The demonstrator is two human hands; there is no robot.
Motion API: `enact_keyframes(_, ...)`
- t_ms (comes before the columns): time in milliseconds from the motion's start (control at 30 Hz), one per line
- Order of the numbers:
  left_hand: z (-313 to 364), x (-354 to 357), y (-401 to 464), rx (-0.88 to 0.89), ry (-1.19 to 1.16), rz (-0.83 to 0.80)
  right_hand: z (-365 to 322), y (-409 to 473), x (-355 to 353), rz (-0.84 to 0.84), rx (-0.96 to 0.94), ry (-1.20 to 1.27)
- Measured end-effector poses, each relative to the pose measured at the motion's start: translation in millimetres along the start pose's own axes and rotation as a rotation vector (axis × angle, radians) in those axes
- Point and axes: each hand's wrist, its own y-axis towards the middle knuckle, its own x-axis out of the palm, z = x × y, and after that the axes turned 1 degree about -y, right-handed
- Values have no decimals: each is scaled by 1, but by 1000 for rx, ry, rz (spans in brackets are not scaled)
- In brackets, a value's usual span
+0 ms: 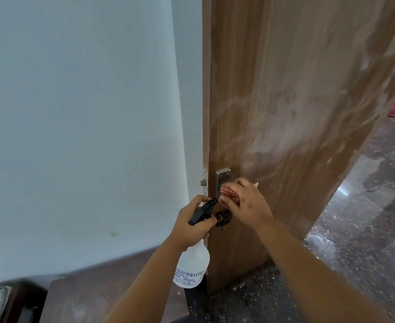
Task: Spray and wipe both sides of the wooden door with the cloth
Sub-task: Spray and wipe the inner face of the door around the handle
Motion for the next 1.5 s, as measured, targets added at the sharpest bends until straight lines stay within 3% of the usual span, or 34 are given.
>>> enact_keyframes(67, -1, -4, -1, 6, 3, 8, 7, -1, -3, -29, -79, -12)
enact_keyframes(200, -2, -11, -8, 19, 9, 49, 17, 1, -32, -118, 46, -30)
enact_keyframes(333, -2, -19, -12, 10, 51, 40, -6, 13, -50, -277, 272, -465)
enact_keyframes(400, -3, -24, -13, 1, 50, 51, -16, 13, -54, -321, 353, -557)
enact_keyframes(500, -3, -29, -11, 15, 51, 73, -19, 9, -42, -241, 249, -419)
enact_keyframes(633, -4, -26, -3, -19, 44, 61, -33, -1, -9, -389, 264, -264)
enact_keyframes(900, 1, -1, 9, -21, 24, 28, -33, 11, -15, -467, 306, -303)
enact_keyframes(1167, 5, 11, -9, -57, 36, 64, -27, -1, -19, -426, 230, -312)
enact_keyframes(1500, 9, 36, -36, -71, 25, 179, -30, -13, -29, -409, 204, -335)
